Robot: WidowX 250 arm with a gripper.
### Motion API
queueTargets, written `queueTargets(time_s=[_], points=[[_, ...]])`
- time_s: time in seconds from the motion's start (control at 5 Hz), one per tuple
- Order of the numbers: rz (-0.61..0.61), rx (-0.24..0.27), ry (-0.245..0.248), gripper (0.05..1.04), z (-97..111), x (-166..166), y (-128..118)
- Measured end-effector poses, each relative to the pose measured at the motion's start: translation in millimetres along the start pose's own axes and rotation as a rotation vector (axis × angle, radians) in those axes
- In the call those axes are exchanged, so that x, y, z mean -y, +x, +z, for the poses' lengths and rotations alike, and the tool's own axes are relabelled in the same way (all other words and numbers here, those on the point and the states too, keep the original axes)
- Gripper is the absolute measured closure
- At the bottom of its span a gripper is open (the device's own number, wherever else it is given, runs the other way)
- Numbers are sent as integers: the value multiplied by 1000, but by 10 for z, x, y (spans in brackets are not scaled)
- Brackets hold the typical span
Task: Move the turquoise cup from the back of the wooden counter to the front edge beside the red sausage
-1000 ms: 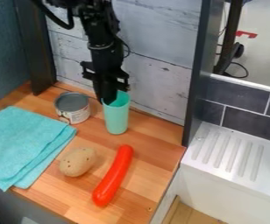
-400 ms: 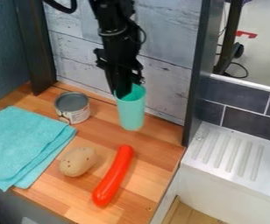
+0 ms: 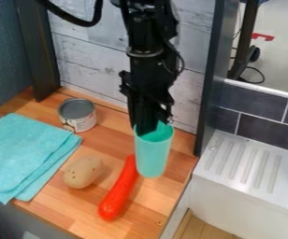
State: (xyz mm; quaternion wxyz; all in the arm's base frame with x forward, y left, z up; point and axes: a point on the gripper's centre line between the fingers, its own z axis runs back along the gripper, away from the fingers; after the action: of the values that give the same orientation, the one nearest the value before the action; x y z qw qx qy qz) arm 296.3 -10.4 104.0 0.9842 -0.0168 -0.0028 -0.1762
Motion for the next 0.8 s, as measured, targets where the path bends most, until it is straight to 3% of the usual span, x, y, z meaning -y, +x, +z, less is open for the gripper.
queueTargets(time_s=[0.2, 0.4, 0.6, 0.8], points=[[-74, -35, -20, 1003, -26, 297, -149], [-96, -64, -46, 1003, -98, 395, -231], [-99, -115, -78, 1003, -256, 448, -338], [-125, -154, -71, 1003, -442, 557, -394]])
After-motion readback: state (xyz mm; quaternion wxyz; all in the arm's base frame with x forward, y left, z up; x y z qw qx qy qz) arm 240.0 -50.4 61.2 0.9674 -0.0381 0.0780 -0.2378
